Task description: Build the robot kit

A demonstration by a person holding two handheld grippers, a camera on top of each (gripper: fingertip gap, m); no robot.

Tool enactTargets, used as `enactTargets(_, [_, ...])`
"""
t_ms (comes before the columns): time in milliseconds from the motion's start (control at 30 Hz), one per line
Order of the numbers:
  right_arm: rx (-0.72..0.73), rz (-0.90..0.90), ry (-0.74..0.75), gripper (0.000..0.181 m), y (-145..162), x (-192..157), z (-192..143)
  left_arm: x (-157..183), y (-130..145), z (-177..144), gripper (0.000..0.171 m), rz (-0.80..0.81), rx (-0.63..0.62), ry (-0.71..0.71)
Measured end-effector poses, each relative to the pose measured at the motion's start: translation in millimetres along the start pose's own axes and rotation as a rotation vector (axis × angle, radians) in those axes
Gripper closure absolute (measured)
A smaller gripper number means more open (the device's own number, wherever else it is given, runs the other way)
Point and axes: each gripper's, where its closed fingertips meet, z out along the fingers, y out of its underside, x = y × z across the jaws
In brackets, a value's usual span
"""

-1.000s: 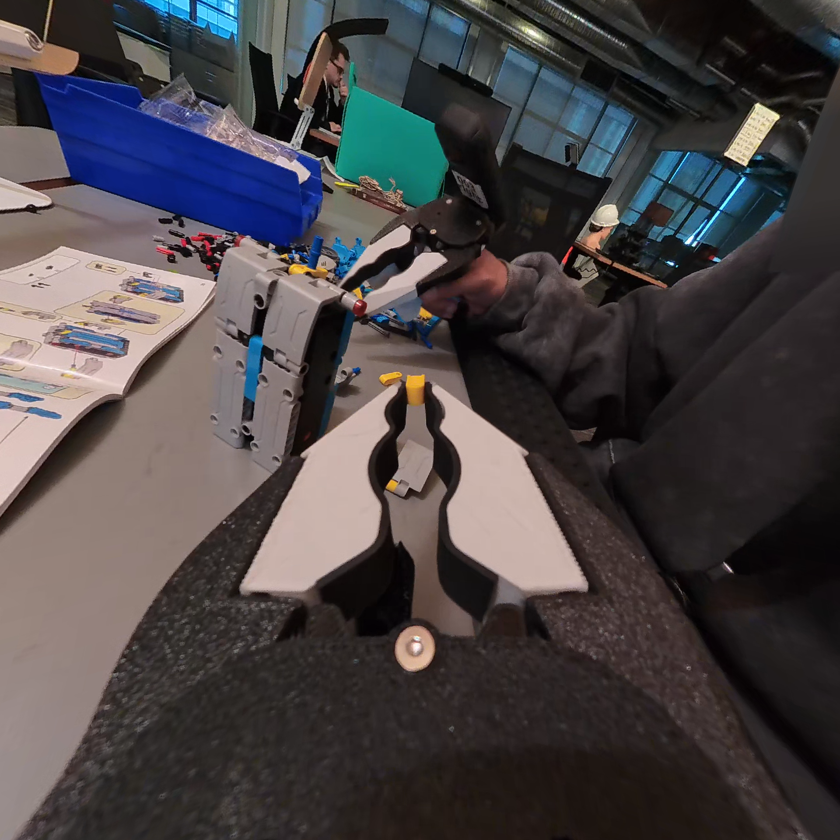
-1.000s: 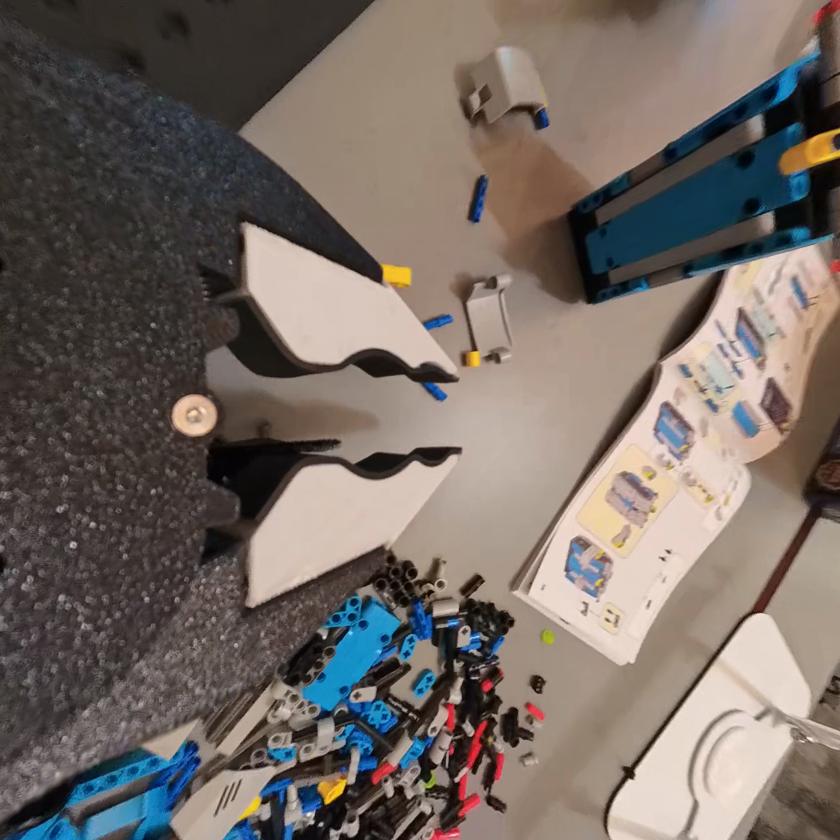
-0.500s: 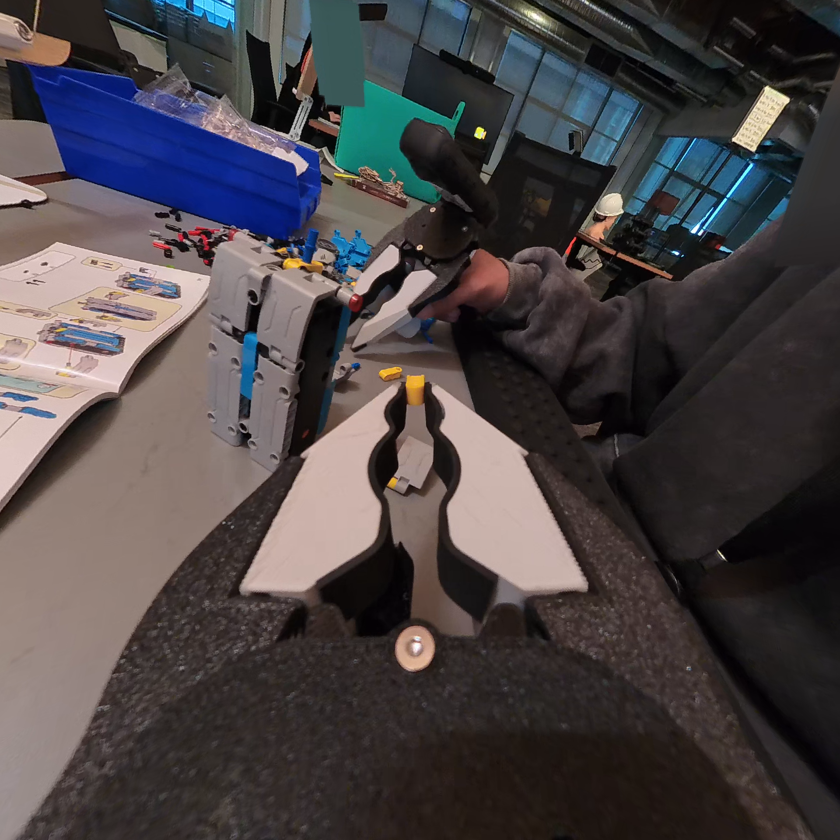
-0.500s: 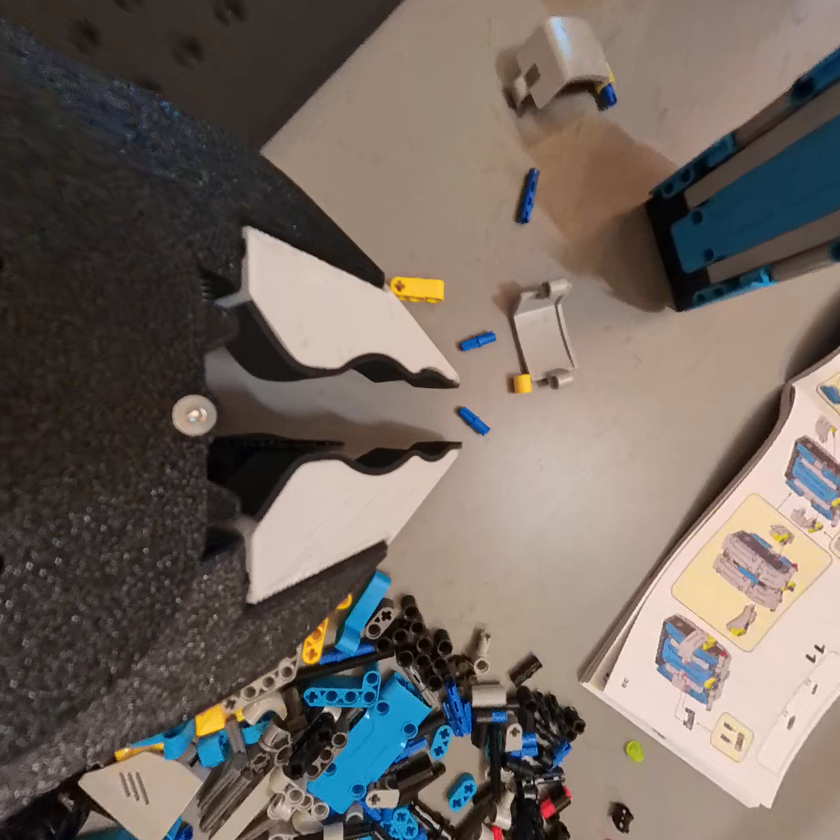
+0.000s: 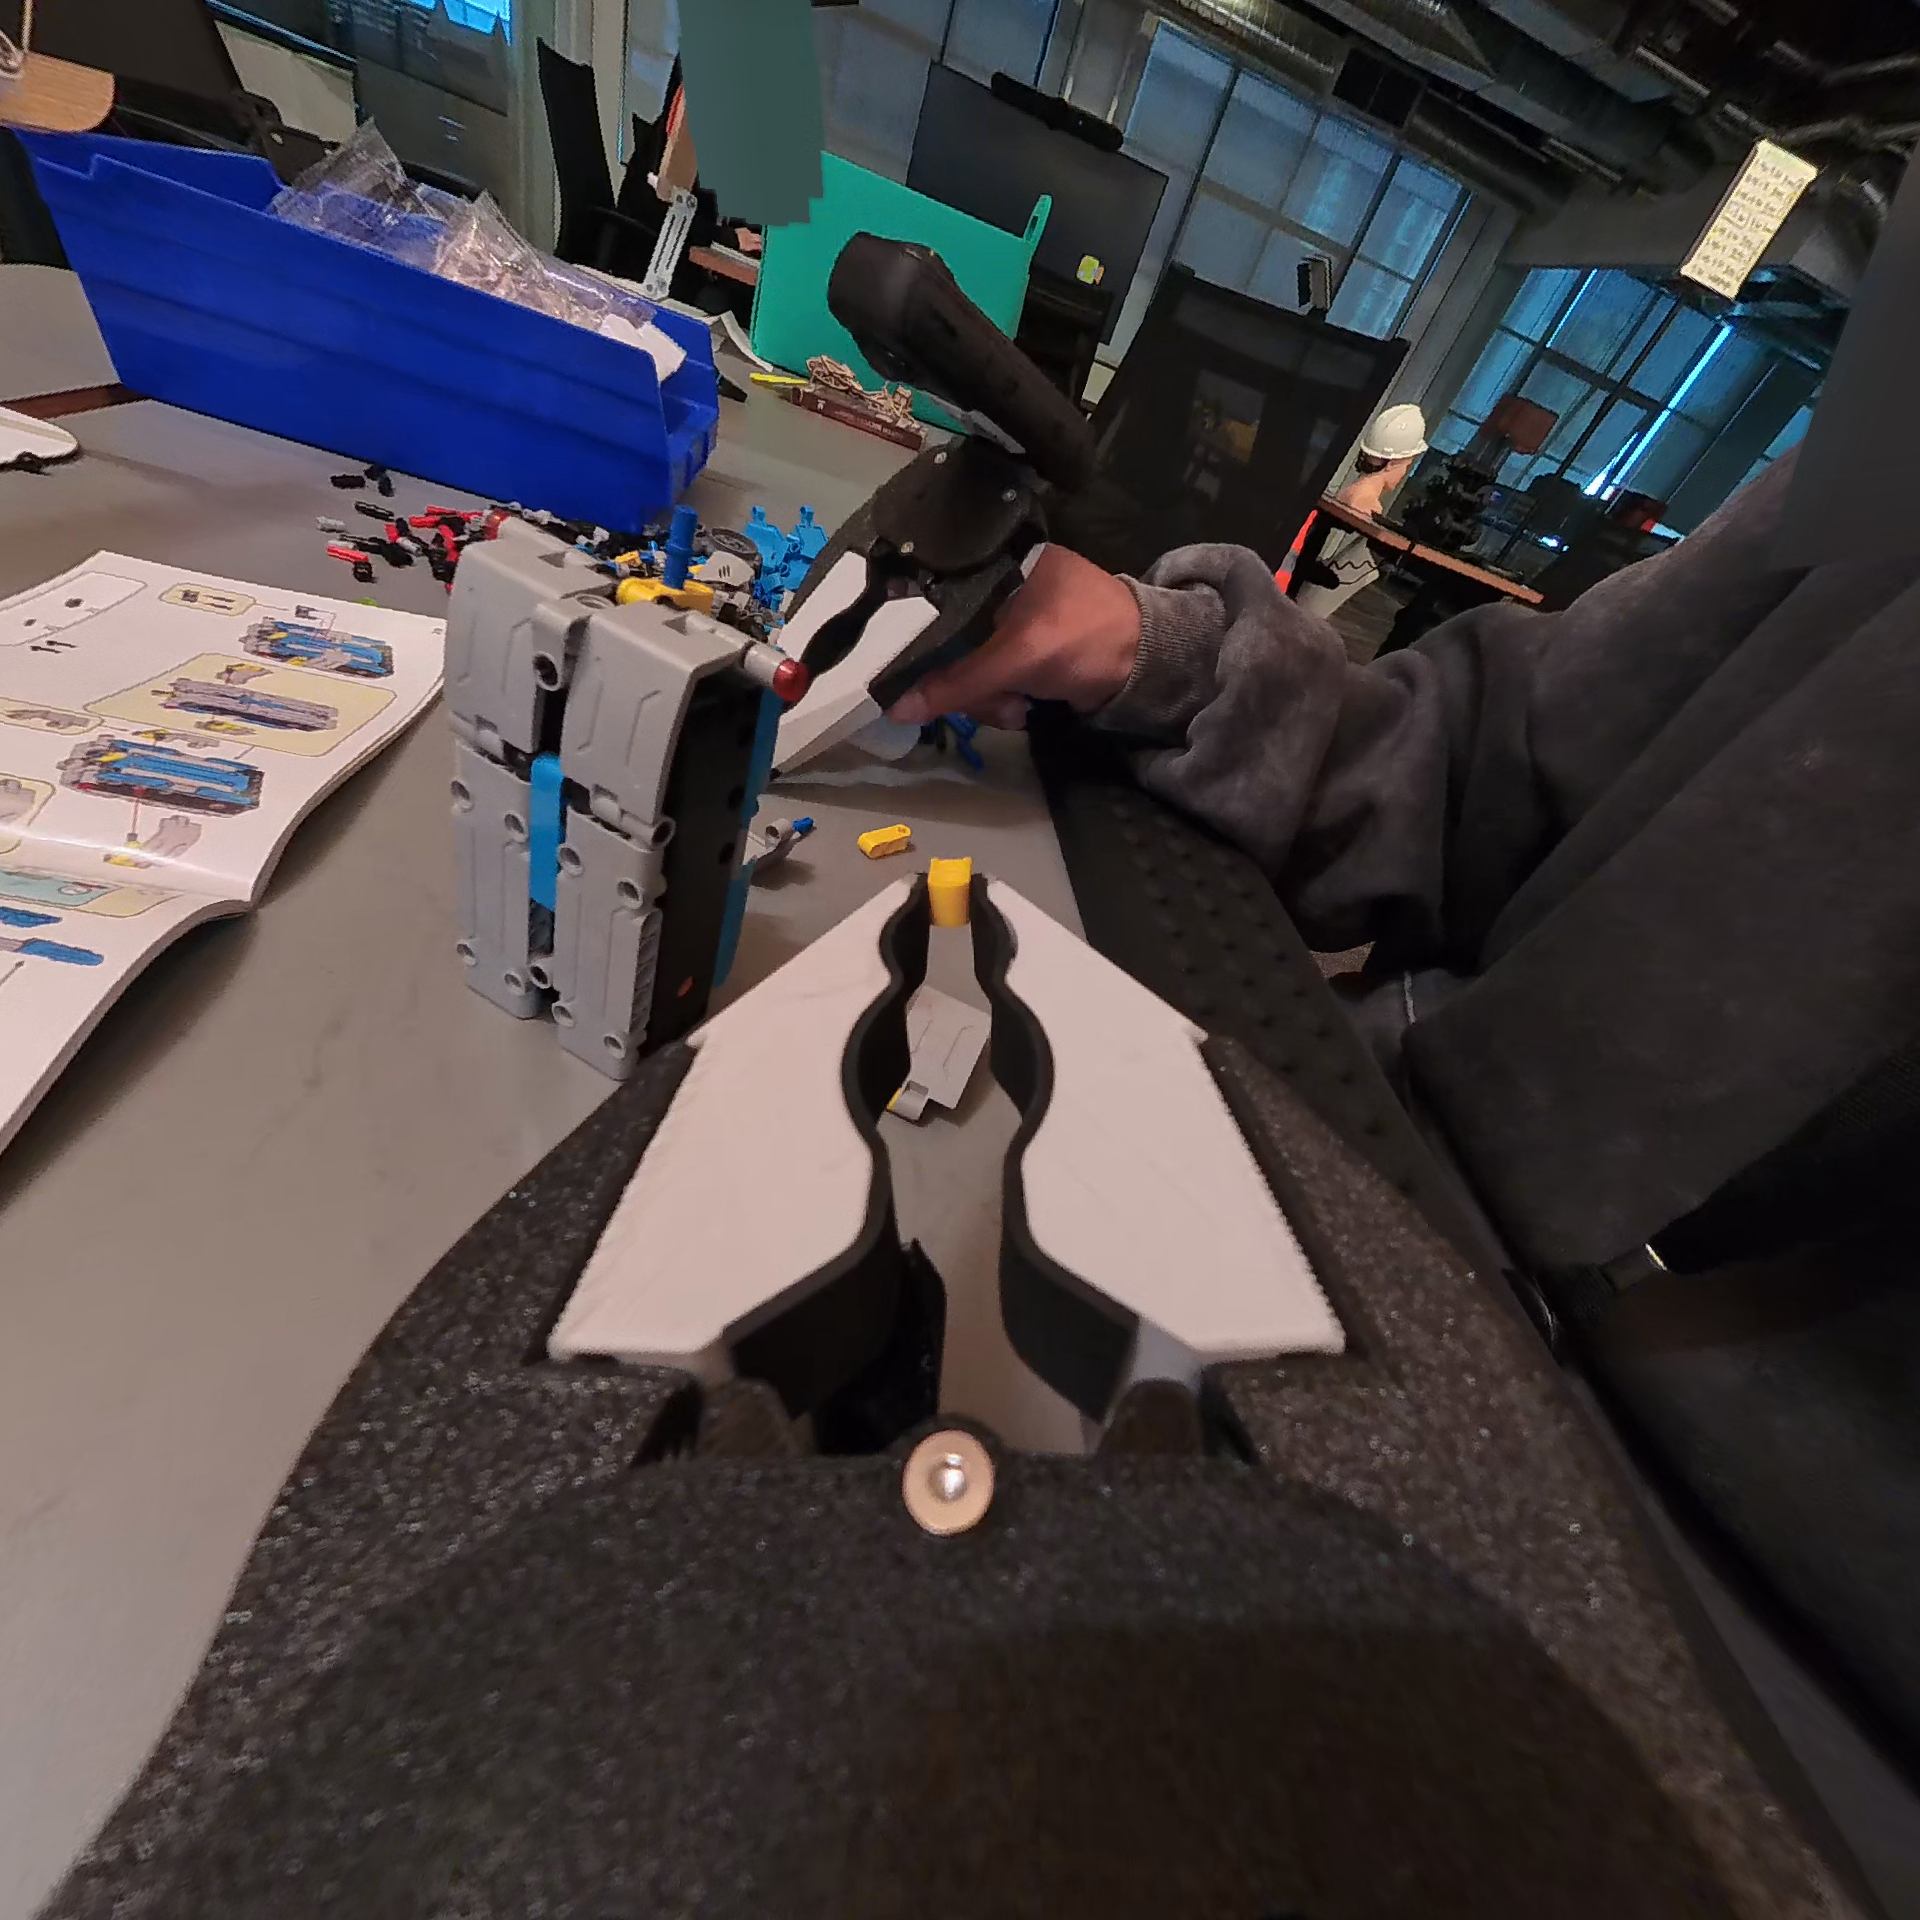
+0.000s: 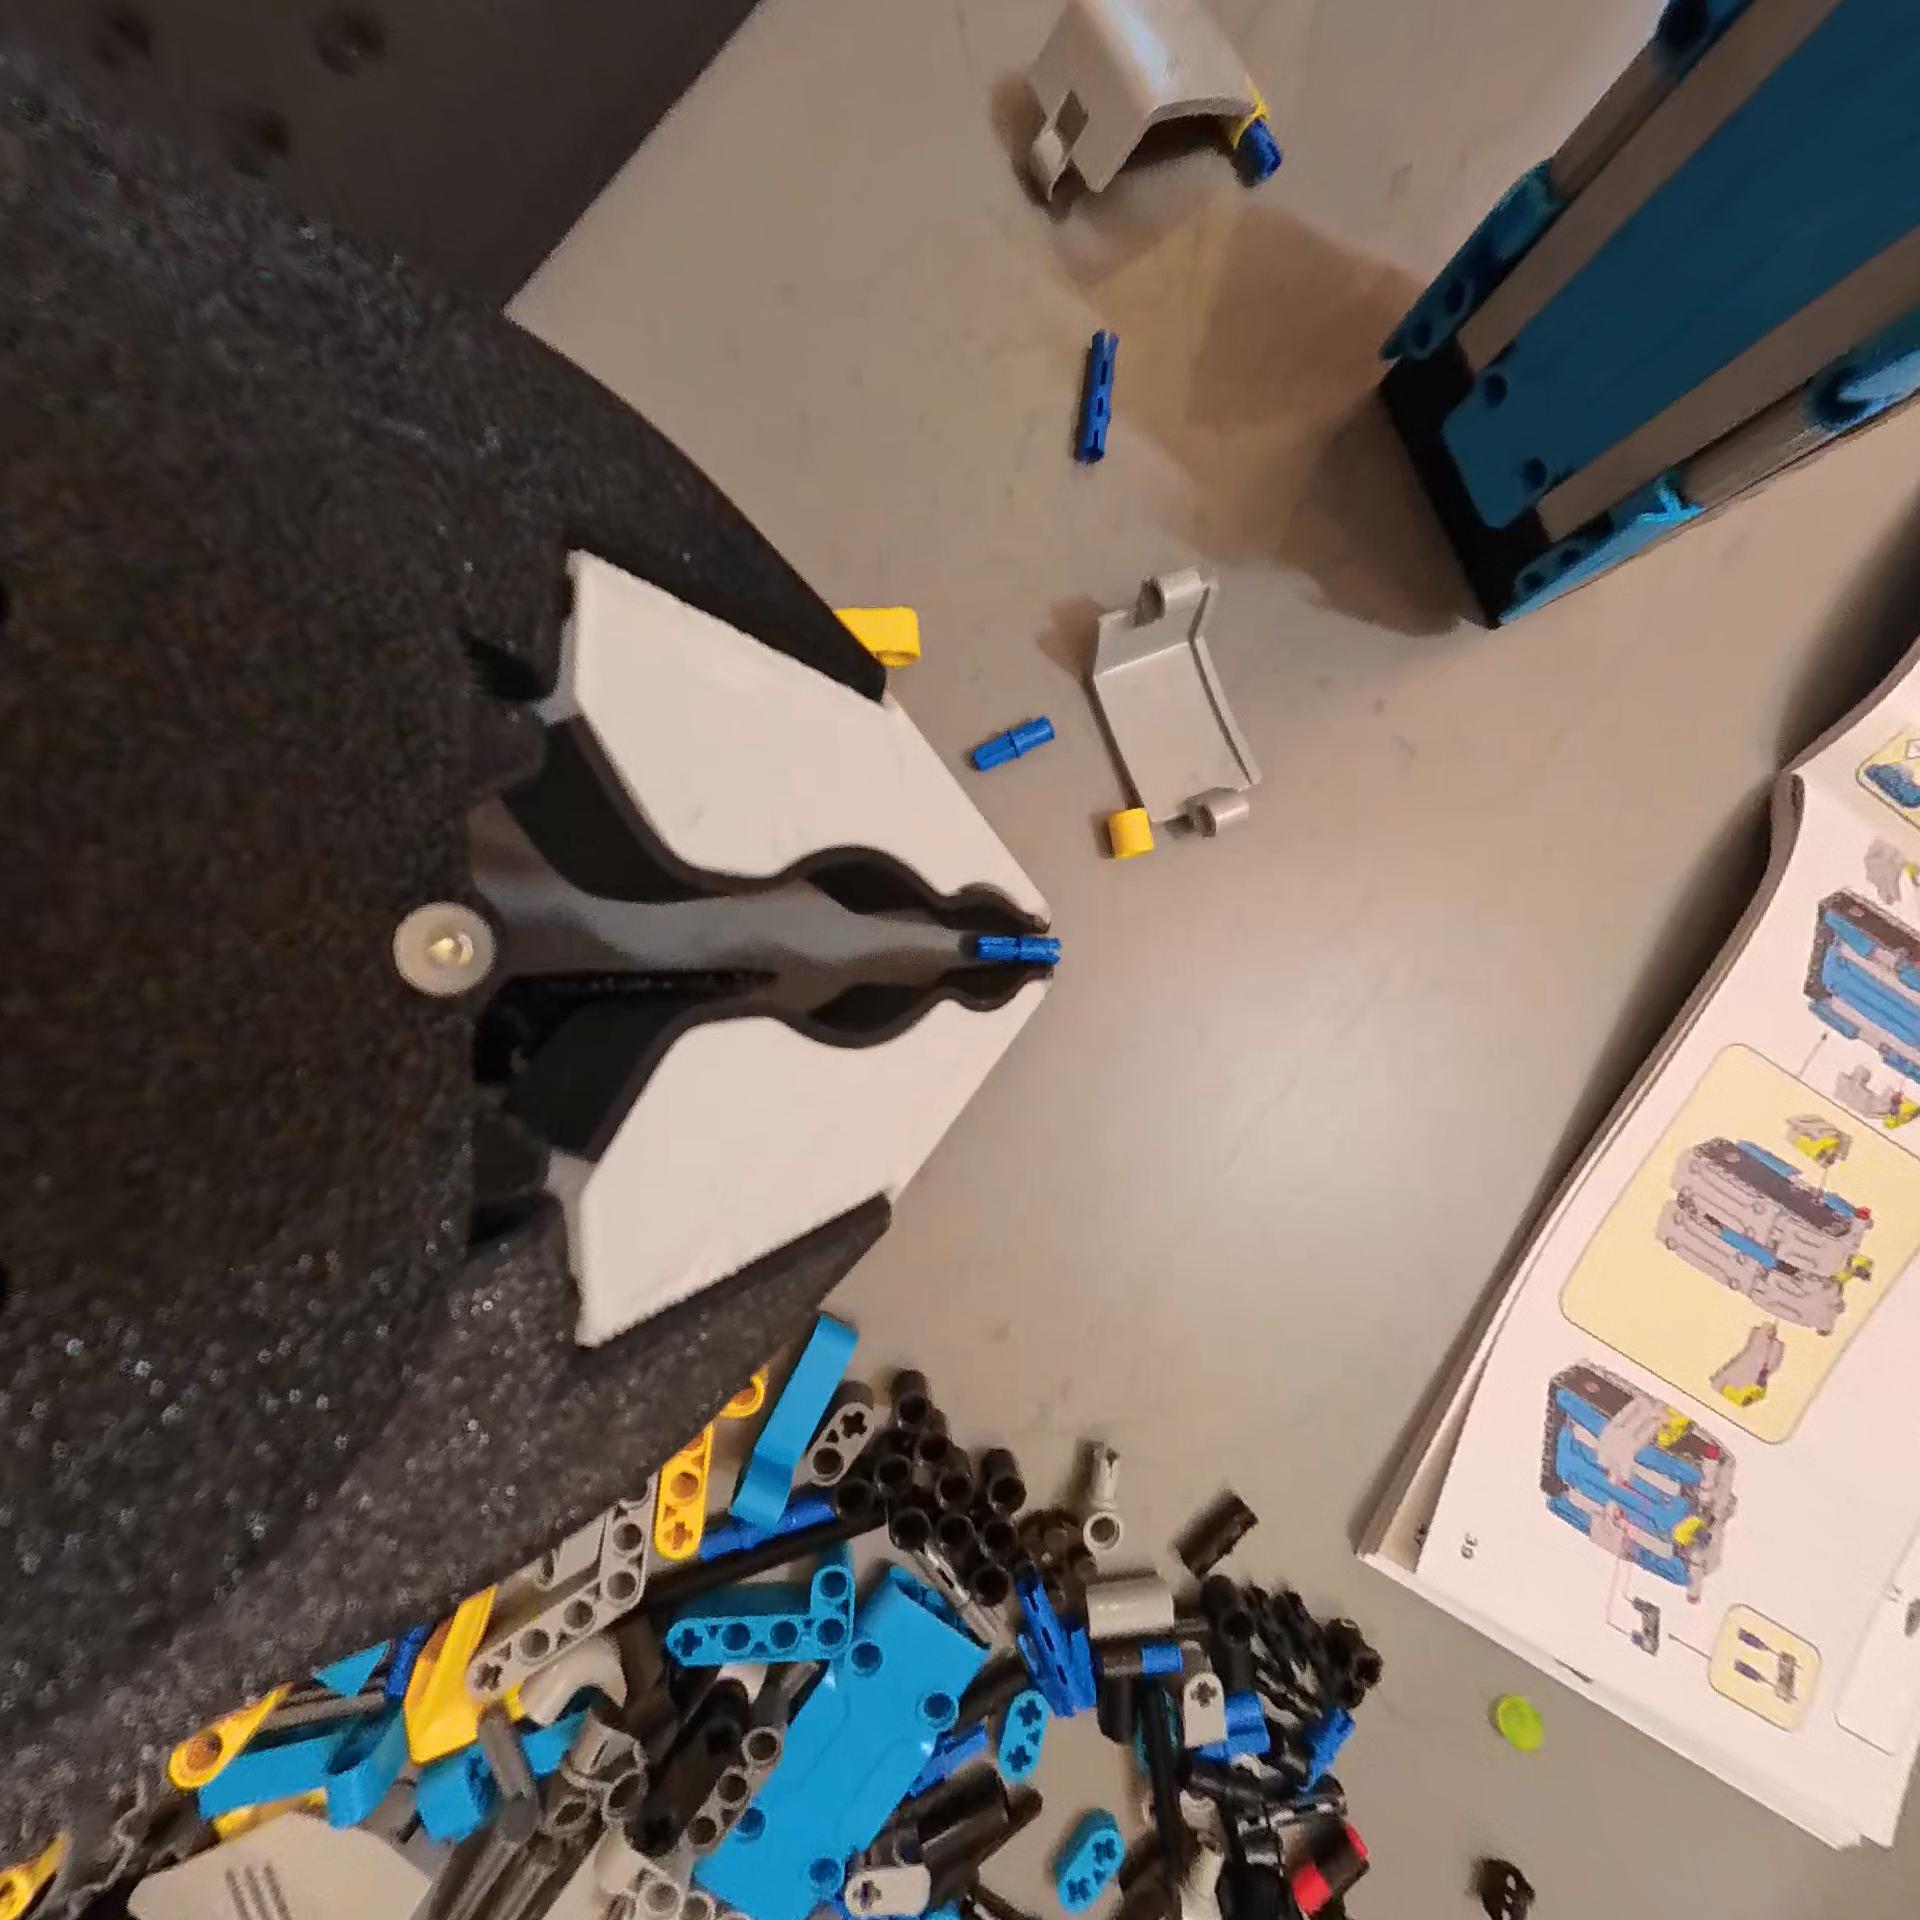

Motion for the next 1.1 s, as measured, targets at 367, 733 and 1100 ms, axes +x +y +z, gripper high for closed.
enactTargets(367, [0.594, -0.194, -0.498, 0.177, -102, -170, -66, -1, -7, 1, 0.165, 0.091, 0.047, -0.095])
enactTargets(733, [0.626, -0.288, -0.211, 0.176, -116, -186, -36, -7, -5, 2, 0.165, 0.080, 0.034, -0.144])
enactTargets(1100, [0.590, -0.547, 0.101, 0.176, -111, -180, -28, -17, 4, 4, 0.165, 0.193, -0.040, -0.289])
